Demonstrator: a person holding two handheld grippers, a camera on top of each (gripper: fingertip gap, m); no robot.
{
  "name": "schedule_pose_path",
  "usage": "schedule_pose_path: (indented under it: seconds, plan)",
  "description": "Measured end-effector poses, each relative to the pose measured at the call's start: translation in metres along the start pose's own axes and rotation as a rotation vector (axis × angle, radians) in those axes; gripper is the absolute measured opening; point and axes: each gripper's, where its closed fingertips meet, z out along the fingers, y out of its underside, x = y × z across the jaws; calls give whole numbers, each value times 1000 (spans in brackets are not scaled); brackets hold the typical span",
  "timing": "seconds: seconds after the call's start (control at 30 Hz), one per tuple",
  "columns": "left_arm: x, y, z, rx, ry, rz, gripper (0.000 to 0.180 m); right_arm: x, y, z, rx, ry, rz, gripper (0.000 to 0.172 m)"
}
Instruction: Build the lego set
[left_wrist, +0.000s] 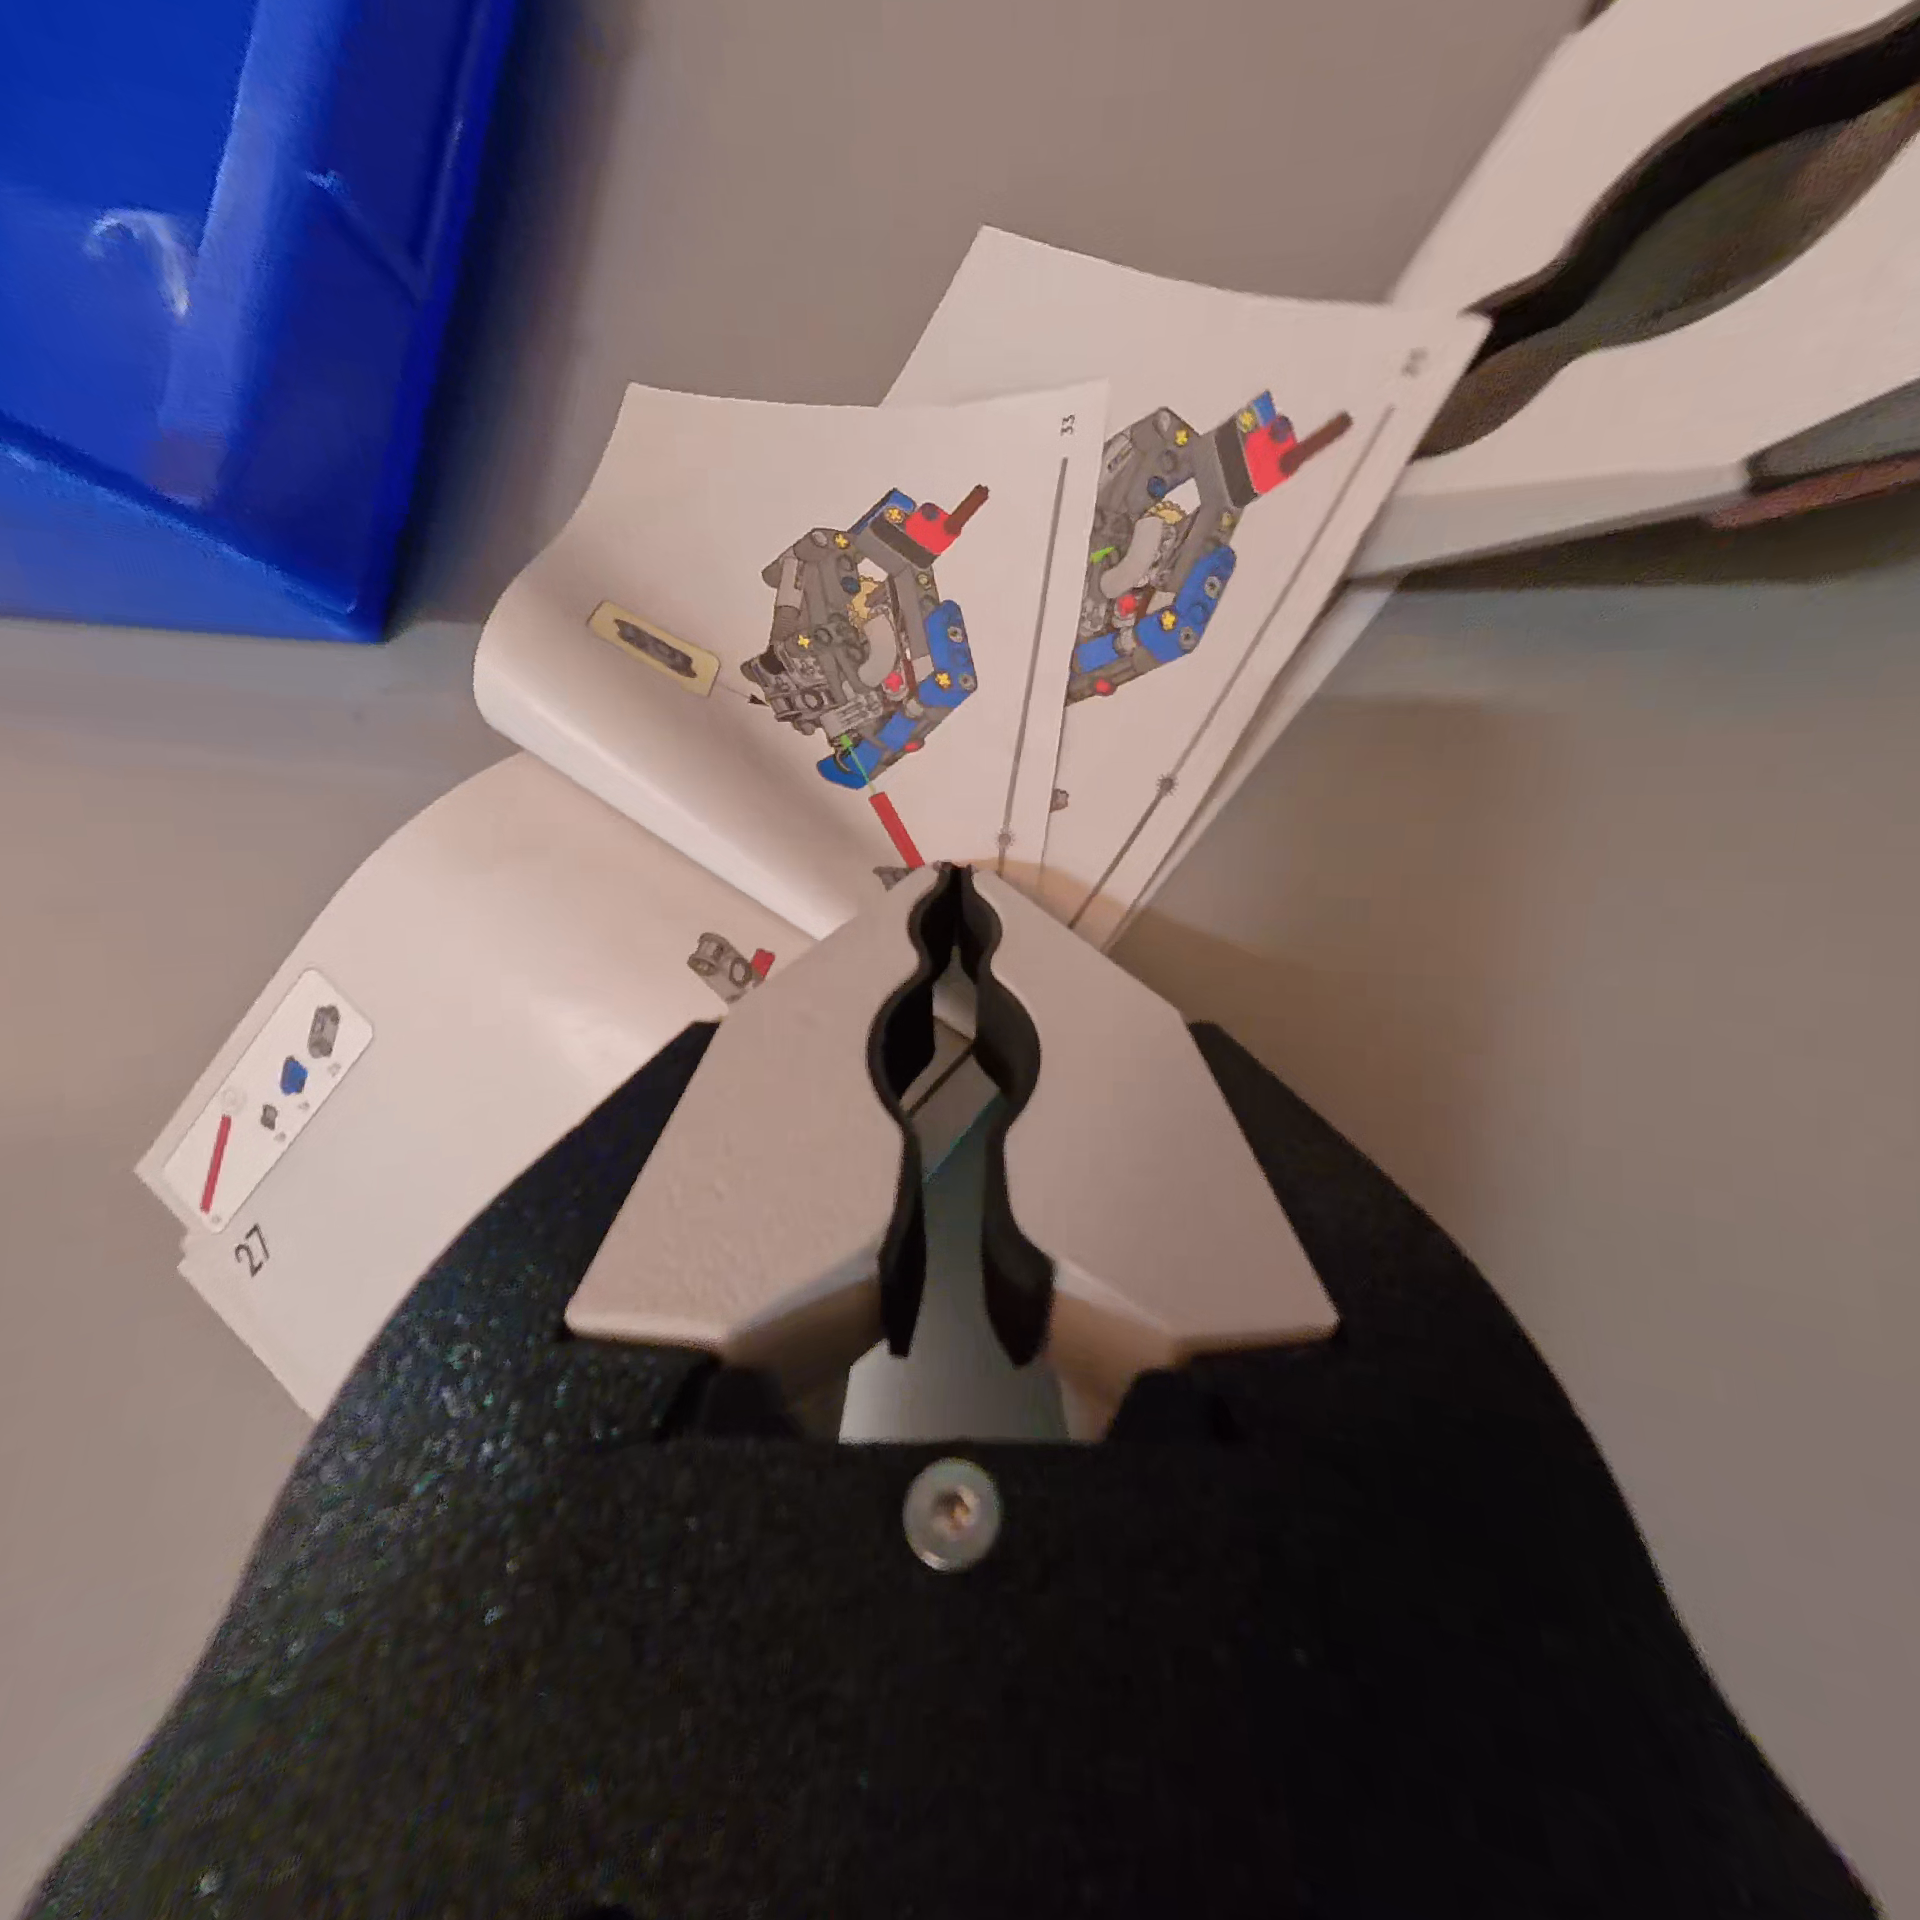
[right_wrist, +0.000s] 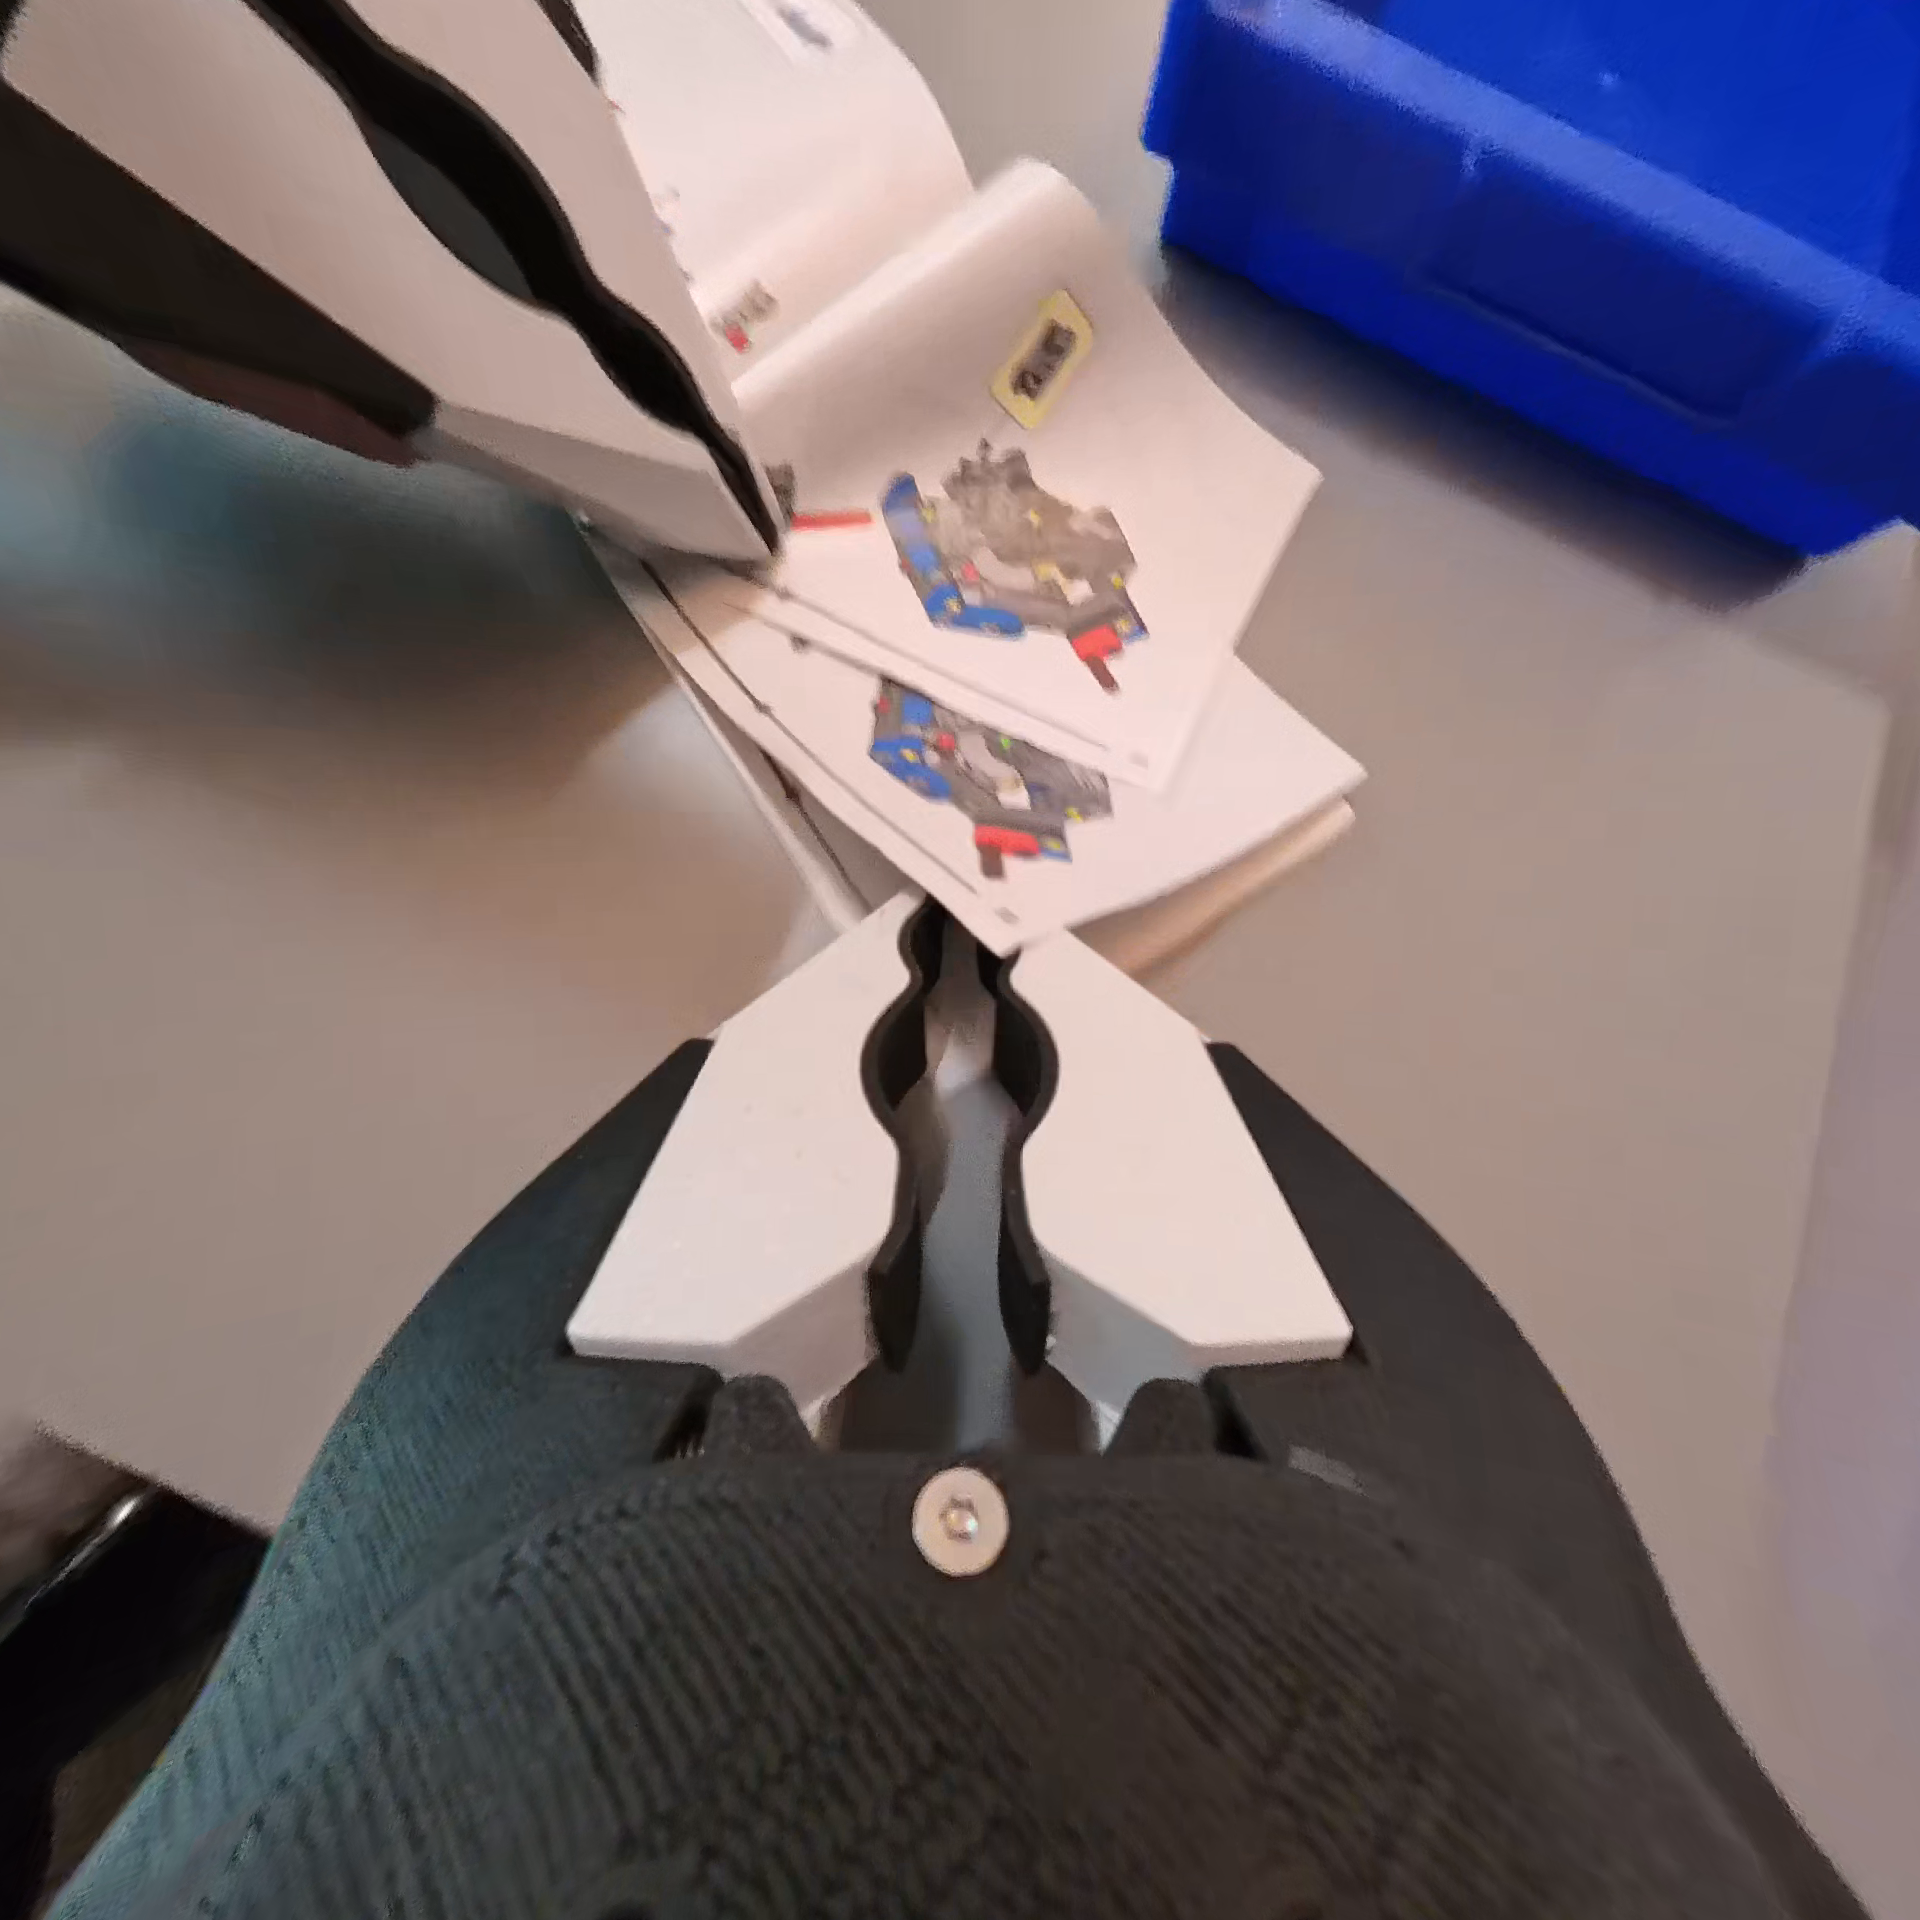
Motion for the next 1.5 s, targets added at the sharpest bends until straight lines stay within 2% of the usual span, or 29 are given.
schedule_pose_path:
  seconds: [0.1,0.13,0.17,0.2,0.27,0.37,0.4,0.53,0.63,0.7,0.83,0.97,1.07,1.13,1.2,1.27,1.33,1.4,1.5]
  plan:
    - [0,0,0,20,-10,-11,0,29,14,-30,-83,157,75,1]
    - [0,0,0,20,-15,-3,0,42,8,-42,-51,238,102,0]
    - [0,1,-1,17,-18,2,0,43,-7,-49,23,244,111,0]
    - [0,1,-1,14,-20,6,0,30,-25,-48,106,178,94,0]
    - [1,-1,0,16,-15,6,0,12,-36,-28,119,103,37,0]
    - [1,-1,0,18,-22,11,0,-3,-14,12,-64,65,-83,0]
    - [0,0,0,22,-31,15,0,-3,-17,17,-49,77,-96,0]
    - [3,-3,-2,71,-19,32,0,-5,-26,27,3,78,-93,0]
    - [14,-16,-5,128,15,96,15,-5,-26,27,40,59,-64,0]
    - [18,-19,-2,115,-2,162,24,-5,-26,27,50,49,-58,0]
    - [9,-21,5,72,-124,314,33,-5,-26,27,50,58,-73,0]
    - [-15,-18,-1,40,-286,345,36,-6,-26,27,52,53,-90,0]
    - [-40,-11,-16,24,-421,326,36,-12,-23,23,64,15,-157,0]
    - [-56,-2,-29,16,-490,284,37,-14,-22,21,64,-10,-123,0]
    - [-72,10,-41,1,-532,200,38,-15,-22,21,65,-12,-131,0]
    - [-86,25,-55,-26,-558,88,49,-16,-21,21,66,-17,-135,0]
    - [-91,32,-69,-18,-556,-9,53,-17,-21,20,68,-24,-141,0]
    - [-76,15,-83,96,-507,-37,50,-22,-23,21,72,-44,-159,0]
    - [7,-33,-89,364,-198,68,32,-31,-29,26,78,-66,-187,0]
